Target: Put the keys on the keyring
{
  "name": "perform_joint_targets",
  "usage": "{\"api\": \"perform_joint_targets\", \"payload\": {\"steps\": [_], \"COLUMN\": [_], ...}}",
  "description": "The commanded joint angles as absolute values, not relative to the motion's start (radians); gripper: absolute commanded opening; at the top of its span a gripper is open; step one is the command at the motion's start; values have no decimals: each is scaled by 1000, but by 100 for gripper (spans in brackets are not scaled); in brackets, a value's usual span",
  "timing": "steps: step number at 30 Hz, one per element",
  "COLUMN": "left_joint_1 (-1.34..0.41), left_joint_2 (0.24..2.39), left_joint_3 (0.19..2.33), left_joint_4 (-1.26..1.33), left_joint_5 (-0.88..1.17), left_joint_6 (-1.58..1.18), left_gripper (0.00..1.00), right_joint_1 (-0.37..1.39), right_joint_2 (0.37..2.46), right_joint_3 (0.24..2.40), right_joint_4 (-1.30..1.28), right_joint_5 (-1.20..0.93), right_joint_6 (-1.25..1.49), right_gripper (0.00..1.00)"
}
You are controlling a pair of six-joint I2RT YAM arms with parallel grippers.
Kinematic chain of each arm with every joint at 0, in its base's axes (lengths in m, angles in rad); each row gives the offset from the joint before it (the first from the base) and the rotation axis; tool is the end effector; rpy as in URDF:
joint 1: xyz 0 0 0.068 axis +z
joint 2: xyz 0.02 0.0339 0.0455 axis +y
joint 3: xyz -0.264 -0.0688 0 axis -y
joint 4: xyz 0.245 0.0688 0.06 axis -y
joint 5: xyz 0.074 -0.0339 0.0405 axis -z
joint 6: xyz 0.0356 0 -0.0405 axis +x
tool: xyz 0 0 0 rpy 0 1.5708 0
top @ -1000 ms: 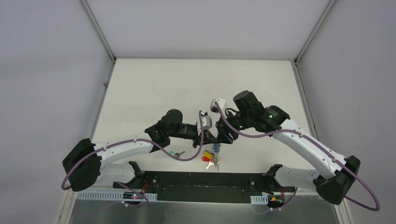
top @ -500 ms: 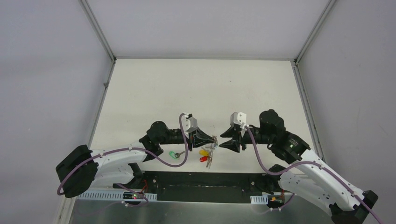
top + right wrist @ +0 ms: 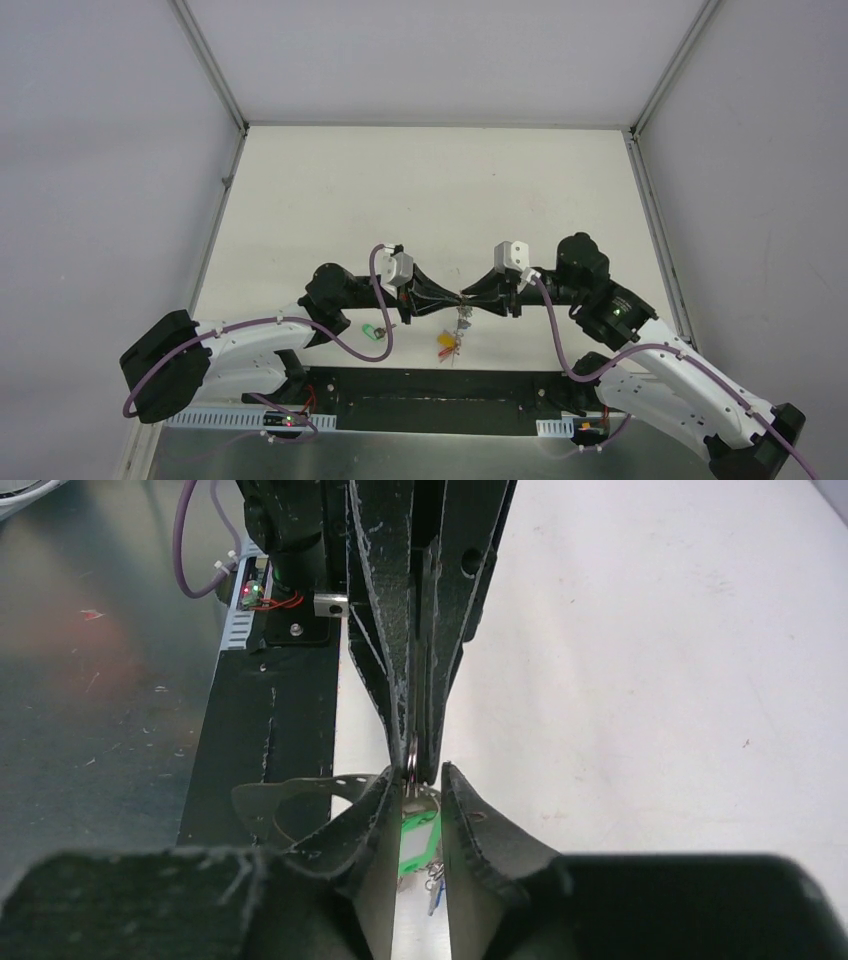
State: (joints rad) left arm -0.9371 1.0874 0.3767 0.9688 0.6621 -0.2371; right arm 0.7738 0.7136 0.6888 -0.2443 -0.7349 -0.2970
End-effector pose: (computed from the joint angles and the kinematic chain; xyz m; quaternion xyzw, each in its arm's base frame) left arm 0.1131 -0.1909 0.2590 0.4398 0.4538 -0.5802 0.5139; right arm 0.1004 0.1314 0.3135 -0.5660 0.5275 0.4112 0.4819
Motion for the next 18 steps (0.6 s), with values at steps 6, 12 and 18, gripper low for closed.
{"api": "perform_joint_targets", "payload": {"steps": [6, 12, 18], "left_joint_1": [-946, -946, -946], "left_joint_2": [1086, 1070, 976], "left_joint_3": [394, 390, 437], "left_joint_4": [1075, 1029, 700], "left_joint_5": [686, 669, 651], "left_joint_6": [-255, -247, -143], "left_gripper": [0, 1, 38], "right_joint_1": [772, 772, 772], "right_joint_2": [745, 752, 803], "right_joint_3": [700, 734, 830], "right_joint_4": [-171, -236, -439], "right_joint_5": [-786, -756, -703], "right_joint_6": [-290, -286, -329], "right_gripper": [4, 0, 0]}}
